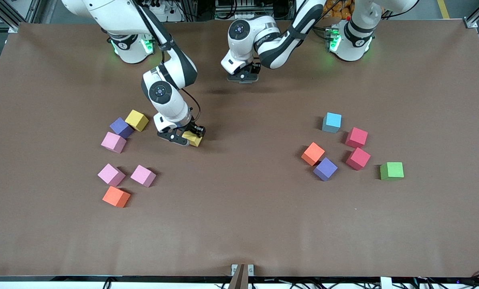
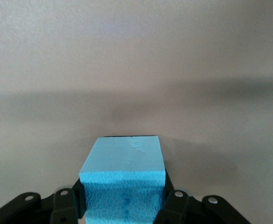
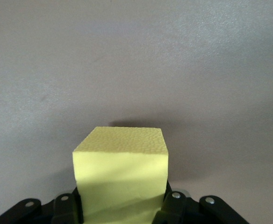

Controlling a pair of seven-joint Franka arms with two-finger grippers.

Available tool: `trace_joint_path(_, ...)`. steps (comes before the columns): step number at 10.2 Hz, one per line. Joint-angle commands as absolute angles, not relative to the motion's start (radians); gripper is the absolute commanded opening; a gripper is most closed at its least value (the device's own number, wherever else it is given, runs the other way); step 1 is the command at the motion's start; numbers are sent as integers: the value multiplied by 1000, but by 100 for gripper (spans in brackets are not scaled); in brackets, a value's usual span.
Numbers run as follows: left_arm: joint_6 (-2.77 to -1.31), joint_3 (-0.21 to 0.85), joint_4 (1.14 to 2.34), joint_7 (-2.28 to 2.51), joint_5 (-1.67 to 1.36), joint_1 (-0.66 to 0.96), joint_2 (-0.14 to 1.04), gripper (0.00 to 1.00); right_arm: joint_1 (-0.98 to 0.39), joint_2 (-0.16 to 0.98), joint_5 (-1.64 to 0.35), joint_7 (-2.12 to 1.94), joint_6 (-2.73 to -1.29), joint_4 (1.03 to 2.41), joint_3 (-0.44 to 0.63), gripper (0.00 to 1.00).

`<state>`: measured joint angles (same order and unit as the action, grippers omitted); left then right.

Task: Form number 2 with 11 blocks
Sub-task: 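Set cyan block down mid-table with the left gripper while the right gripper lifts yellow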

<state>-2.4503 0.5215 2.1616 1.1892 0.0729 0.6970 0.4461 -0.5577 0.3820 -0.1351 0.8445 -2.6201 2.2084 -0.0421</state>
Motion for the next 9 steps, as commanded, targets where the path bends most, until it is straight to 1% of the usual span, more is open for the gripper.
trace_joint_path(1,-2508,523,2180,1230,87,710,445,39,-555,360,-140,833,-2608,2218,-46,25)
trace_joint_path(2,-2510,522,2178,1232,89,710,449,61,-555,360,-140,833,-2608,2218,-46,25)
trace_joint_path(3,-2510,520,2172,1232,89,709,454,100,-555,360,-140,831,-2608,2218,-46,25)
trace_joint_path(5,-2510,514,2172,1232,100,704,437,100,-555,360,-133,816,-2606,2218,-46,25)
trace_joint_path(6,-2507,509,2175,1232,101,695,408,100,-555,360,-133,796,-2606,2218,-46,25)
trace_joint_path(8,-2482,499,2181,1235,101,657,320,100,-557,345,-133,694,-2599,2220,-48,23)
trace_joint_path(9,-2429,497,2180,1238,100,628,269,100,-557,342,-133,624,-2597,2218,-48,22)
